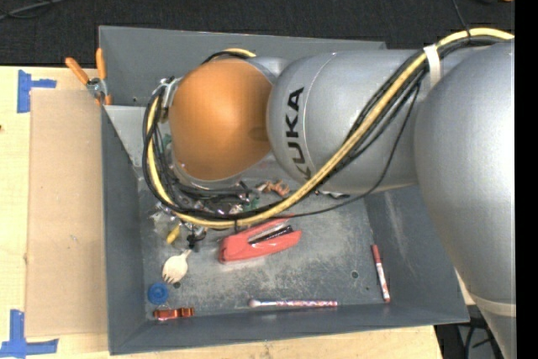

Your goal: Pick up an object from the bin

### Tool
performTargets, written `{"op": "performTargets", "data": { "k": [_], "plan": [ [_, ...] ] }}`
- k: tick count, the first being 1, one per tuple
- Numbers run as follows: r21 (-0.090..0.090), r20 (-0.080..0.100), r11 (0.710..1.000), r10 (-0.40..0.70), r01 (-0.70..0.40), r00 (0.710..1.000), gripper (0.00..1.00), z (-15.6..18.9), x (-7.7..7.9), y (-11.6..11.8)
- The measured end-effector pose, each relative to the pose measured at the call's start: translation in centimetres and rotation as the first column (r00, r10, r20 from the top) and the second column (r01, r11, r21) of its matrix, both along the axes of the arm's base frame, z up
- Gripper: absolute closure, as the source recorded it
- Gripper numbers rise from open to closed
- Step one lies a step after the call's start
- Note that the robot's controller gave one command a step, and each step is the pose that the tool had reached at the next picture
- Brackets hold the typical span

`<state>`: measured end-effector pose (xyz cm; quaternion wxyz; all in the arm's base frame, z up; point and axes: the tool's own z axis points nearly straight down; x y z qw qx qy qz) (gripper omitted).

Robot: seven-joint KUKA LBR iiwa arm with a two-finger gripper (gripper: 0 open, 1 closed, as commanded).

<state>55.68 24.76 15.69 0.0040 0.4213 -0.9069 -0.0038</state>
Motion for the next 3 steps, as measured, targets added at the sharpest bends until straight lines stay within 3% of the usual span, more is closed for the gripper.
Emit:
{"op": "performTargets", "data": {
  "k": [1,3],
  "plan": [
    [0.002,0.000,1.000,-0.005,0.005,1.000,1.00,2.6,0.0,0.0],
    [0.005,0.000,1.000,-0.015,0.015,1.000,1.00,4.5,0.0,0.0]
  ]
}}
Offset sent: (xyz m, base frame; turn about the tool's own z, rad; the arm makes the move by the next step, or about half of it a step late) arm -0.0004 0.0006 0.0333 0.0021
